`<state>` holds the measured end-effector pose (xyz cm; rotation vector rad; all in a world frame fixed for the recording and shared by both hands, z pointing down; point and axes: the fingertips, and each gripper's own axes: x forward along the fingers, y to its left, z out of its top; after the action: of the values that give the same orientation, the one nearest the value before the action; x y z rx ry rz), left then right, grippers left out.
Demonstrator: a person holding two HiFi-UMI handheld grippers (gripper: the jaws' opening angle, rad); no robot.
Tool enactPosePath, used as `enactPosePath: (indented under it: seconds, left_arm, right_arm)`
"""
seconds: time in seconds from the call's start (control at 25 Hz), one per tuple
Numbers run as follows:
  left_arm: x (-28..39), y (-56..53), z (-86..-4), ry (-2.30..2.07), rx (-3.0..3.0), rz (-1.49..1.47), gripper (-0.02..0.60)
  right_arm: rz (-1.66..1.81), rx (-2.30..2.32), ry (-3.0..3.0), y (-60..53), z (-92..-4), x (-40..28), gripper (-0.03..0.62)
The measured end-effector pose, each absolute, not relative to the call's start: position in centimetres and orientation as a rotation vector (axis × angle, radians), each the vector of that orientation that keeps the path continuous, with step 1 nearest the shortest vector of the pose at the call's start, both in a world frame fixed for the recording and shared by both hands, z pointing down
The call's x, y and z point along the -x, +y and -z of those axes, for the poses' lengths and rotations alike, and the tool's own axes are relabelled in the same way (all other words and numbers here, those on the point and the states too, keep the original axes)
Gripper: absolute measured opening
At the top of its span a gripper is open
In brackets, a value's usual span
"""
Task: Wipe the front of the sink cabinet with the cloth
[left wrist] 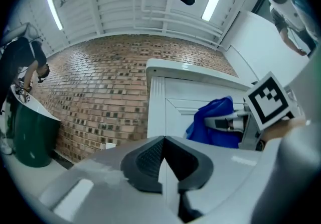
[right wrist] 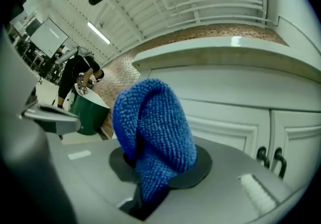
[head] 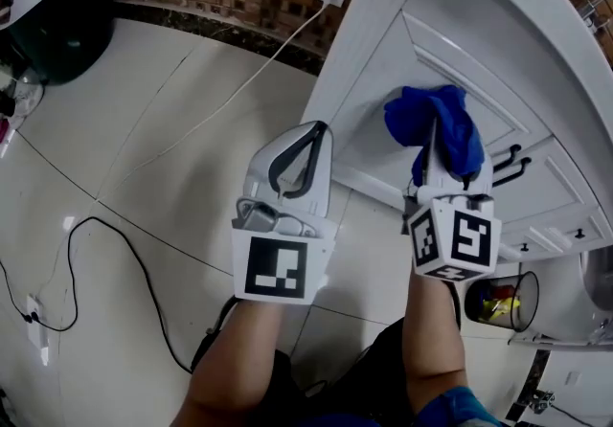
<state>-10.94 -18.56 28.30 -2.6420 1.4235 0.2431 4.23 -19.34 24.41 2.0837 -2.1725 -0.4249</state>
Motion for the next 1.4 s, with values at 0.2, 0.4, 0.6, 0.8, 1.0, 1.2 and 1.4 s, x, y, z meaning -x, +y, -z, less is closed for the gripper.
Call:
enactPosePath:
  seconds: [0.2,0.4,0.6,0.8,1.0,1.2,1.4]
  left_arm:
    - [9.9,-19.3,-31.3,1.421,2.728,-0.107,-0.008]
    - [9.5,-20.4,-35.8,1.415,2.894,0.105,-0.009]
    - [10.3,-21.2,-37.7,1.452,2.887,0.224,-0.009]
    - [10.9,-21.4,-40.2,1.443,2.891,0.367,-0.009]
    - [11.4,-21.6,-41.3,1.461,2.920,0.392,0.000]
    - [11.3,-20.7,-33.6,1.369,2.763,0.040,0.002]
    - [10.4,-17.7,-28.3,1.257,2.646,-0.111,0.003]
  right_arm:
    - [0.258,-1.993,-2.107,-20.6,-32.2,-4.1,0.066]
    - [0.106,-1.879,-2.045,-21.2,-39.9,-3.4,0.074]
    - [-0.015,-1.796,-2.003,-21.7,-46.3,-2.9,0.075]
    - [-0.131,-1.733,-1.948,-22.0,-51.6,-3.0,0.075]
    - [-0.134,-1.701,-1.931,-21.0,-51.2,-3.0,0.075]
    - [0.212,-1.873,-2.150,-19.5,-35.5,-0.9,0.075]
    - [0.563,-1.984,-2.295,-19.1,-22.2,1.1,0.075]
